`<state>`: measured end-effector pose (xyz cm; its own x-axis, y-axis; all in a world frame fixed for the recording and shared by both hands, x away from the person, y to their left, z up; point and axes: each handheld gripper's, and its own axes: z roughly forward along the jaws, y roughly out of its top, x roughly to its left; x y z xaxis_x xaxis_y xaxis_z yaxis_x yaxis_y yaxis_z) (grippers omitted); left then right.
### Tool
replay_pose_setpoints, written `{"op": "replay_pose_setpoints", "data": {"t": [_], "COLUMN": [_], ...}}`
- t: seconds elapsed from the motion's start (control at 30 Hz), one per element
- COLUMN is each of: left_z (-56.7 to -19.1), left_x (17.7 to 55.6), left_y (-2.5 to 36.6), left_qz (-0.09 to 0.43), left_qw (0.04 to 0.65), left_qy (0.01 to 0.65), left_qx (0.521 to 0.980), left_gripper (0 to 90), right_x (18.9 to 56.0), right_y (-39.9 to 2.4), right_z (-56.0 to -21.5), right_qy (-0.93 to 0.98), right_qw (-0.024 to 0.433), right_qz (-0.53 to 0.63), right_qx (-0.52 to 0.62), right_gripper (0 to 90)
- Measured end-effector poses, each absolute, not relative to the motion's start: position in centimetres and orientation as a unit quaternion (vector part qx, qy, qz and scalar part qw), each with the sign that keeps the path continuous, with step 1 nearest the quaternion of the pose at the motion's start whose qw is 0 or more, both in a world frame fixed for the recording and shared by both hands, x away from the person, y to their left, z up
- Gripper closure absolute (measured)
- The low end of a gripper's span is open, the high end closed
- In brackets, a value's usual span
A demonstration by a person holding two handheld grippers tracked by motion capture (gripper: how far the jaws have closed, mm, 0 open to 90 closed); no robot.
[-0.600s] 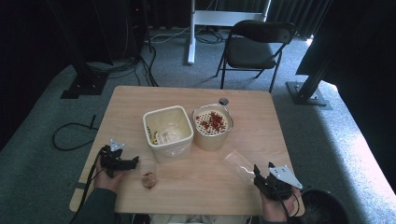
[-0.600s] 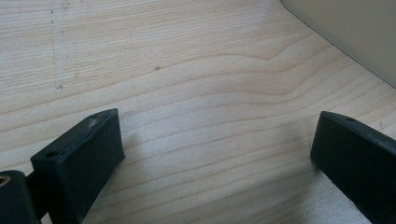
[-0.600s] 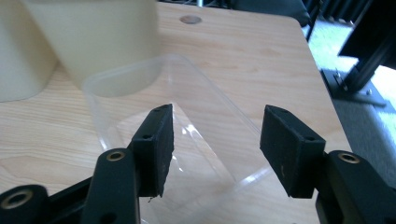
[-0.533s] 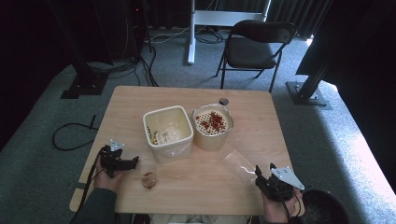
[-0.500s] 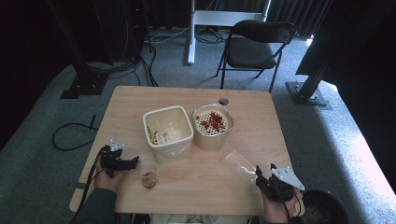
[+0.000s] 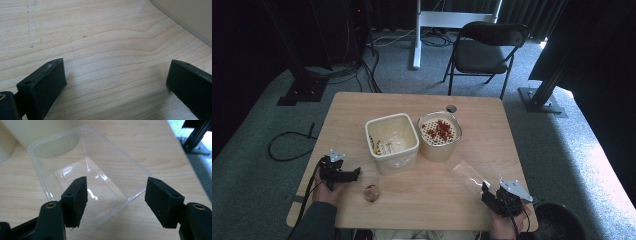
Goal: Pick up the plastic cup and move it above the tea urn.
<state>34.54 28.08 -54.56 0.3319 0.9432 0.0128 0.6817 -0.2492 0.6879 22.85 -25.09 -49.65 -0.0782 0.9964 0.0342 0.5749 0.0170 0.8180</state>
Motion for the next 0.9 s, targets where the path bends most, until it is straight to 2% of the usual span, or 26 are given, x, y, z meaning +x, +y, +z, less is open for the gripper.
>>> {"op": "replay_pose_setpoints", "data": {"t": [0.13, 0.5, 0.63, 0.7, 0.8, 0.9], "left_z": [-54.6, -54.6, -54.6, -54.6, -54.6, -54.6], "left_x": [34.5, 34.5, 34.5, 34.5, 34.5, 34.5], "left_y": [28.1, 28.1, 28.1, 28.1, 28.1, 28.1], "left_qz": [0.219, 0.219, 0.219, 0.219, 0.219, 0.219], "left_qw": [0.298, 0.299, 0.299, 0.299, 0.299, 0.299], "left_qy": [0.535, 0.535, 0.535, 0.535, 0.535, 0.535], "left_qx": [0.760, 0.759, 0.759, 0.760, 0.759, 0.759], "left_gripper": [2.9, 2.9, 2.9, 2.9, 2.9, 2.9], "right_x": [23.4, 26.1, 27.2, 27.6, 28.2, 28.3], "right_y": [-25.4, -27.8, -28.4, -28.5, -28.4, -28.3], "right_z": [-50.3, -50.4, -50.2, -50.1, -50.5, -50.9], "right_qy": [0.647, 0.650, 0.658, 0.661, 0.670, 0.675], "right_qw": [0.285, 0.271, 0.268, 0.264, 0.246, 0.240], "right_qz": [0.346, 0.335, 0.334, 0.334, 0.327, 0.327], "right_qx": [0.616, 0.627, 0.620, 0.618, 0.619, 0.616], "right_gripper": [38.9, 67.9, 75.9, 75.9, 69.0, 76.9]}}
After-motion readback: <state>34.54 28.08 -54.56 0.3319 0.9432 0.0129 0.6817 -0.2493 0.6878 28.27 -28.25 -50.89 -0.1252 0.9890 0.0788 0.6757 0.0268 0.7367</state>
